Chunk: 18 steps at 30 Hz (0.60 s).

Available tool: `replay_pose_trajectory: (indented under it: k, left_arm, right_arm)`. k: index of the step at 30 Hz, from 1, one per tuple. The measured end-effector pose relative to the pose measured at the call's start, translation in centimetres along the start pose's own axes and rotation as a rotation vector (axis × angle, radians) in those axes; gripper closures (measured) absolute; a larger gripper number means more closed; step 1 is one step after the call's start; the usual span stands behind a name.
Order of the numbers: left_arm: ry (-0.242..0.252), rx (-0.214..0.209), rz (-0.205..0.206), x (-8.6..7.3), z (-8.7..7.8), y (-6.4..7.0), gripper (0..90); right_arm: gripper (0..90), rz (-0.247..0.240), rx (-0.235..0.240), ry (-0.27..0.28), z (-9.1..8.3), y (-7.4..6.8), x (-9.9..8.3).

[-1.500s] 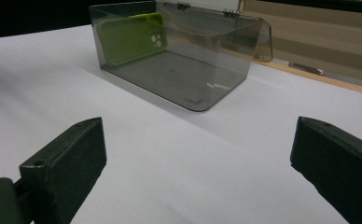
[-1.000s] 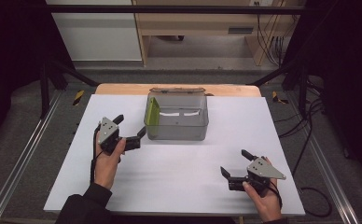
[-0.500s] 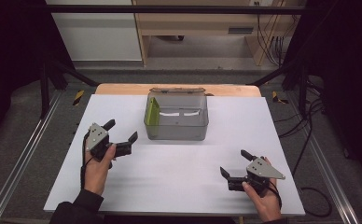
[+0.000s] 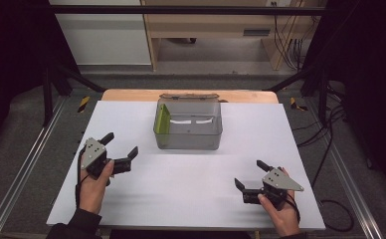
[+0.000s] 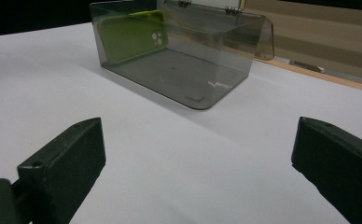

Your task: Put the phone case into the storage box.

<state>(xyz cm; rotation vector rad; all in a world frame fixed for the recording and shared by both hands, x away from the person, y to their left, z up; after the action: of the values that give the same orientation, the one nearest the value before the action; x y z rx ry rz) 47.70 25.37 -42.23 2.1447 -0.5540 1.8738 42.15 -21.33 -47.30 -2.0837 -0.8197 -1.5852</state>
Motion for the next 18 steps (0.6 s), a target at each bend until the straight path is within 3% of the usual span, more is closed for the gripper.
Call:
replay_pose_trajectory:
  k: [4, 18]
  left_arm:
    - [0.001, -0.002, 0.025, 0.1, -0.5, -0.3, 1.2]
    - [0.001, 0.003, 0.021, -0.1, -2.2, -1.5, 1.2]
  right_arm:
    - [3.1, 0.001, -0.002, 0.001, 0.0, 0.0, 0.0]
    - [3.1, 0.000, -0.002, -0.002, 0.0, 0.0, 0.0]
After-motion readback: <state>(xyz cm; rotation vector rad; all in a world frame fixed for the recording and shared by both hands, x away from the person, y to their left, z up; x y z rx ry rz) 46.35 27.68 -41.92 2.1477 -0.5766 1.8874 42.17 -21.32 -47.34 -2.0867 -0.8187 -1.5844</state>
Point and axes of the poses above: each handheld gripper's, and its own axes: z roughly forward along the jaws, x roughly out of its top, y roughly to its right, the point moved 2 cm from there along z, roughly forward along the jaws, and after that the axes turned 6 degrees about x, right-handed, at the moved point
